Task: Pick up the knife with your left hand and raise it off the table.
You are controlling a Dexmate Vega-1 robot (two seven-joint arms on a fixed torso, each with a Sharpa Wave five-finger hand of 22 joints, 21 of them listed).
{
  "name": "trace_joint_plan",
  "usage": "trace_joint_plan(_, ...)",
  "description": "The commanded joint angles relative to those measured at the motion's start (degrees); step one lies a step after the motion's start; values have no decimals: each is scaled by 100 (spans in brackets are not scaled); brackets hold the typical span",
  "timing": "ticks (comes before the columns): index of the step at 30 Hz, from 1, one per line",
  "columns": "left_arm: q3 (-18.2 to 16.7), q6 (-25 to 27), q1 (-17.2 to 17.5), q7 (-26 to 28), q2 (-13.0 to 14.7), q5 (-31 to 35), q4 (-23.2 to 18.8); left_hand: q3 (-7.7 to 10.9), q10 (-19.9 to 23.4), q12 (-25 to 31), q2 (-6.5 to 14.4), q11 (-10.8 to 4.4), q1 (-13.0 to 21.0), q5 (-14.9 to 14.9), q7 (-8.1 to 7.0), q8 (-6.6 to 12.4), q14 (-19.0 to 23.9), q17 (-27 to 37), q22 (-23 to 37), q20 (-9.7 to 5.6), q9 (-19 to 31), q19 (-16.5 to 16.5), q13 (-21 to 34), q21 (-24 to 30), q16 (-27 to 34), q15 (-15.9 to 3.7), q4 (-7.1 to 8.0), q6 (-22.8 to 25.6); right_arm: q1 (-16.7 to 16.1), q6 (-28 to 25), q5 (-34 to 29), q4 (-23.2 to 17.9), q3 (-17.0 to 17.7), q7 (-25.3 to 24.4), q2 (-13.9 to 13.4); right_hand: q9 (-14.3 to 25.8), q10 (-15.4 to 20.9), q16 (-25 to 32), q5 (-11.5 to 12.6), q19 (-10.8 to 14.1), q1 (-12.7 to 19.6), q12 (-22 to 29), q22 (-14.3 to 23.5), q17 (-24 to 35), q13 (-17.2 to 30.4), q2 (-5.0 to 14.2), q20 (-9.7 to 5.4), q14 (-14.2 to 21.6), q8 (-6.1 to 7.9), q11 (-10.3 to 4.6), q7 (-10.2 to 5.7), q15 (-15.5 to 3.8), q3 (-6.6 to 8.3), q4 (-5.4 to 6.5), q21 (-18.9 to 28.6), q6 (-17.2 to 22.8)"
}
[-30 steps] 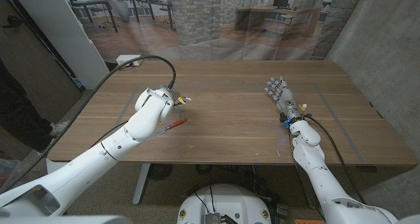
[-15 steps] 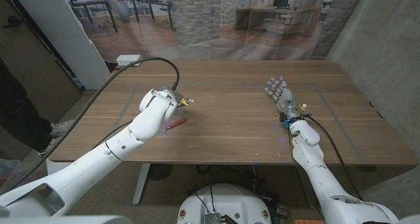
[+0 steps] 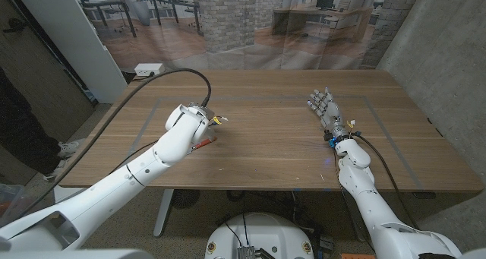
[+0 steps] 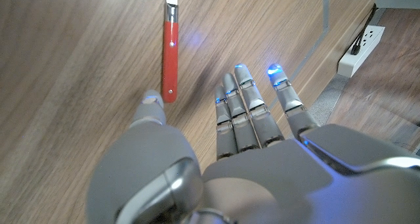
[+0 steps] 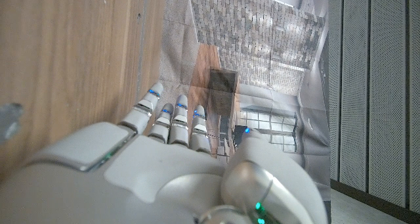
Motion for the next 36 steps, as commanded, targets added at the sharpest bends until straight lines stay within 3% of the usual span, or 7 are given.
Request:
trace_joint_plan(1,145,10,28,8,-82,300,18,18,24,7,-17,14,108,34,-22,3,45,1,33,-7,13,43,20,27,20,-123,-60,21,7,89,63,110,83,60,31,34,59,6,25,59,-63,-27,28,24,15,6,7,51,-13,3,5,-14,-31,19,30,47)
trace_joint_plan(17,170,184,167,56,-248,636,218,104,232,59,85,9,273,40,0,42,330,2,36,-60,17,207,54,92,113,-203,-93,219,-42,95,103,88,162,105,19,34,78,5,34,66,-92,-26,28,22,16,-2,5,64,-15,8,4,-20,-40,18,31,58)
trace_joint_plan(29,229,407,250,540,-298,850,504,207,413,94,203,-37,431,6,6,70,515,-3,36,-97,15,339,79,146,166,-246,-125,394,-20,132,102,140,196,104,16,34,89,7,39,77,-108,-25,27,21,16,-11,-4,77,-13,17,4,-18,-47,16,33,73)
trace_joint_plan(36,278,500,262,851,-318,863,653,188,442,86,78,-67,517,-43,-14,48,568,-25,35,-109,16,365,93,160,170,-292,-187,395,70,189,91,294,211,131,25,34,95,7,42,81,-120,-26,27,21,16,-19,-3,83,-12,15,11,-23,-53,15,33,81)
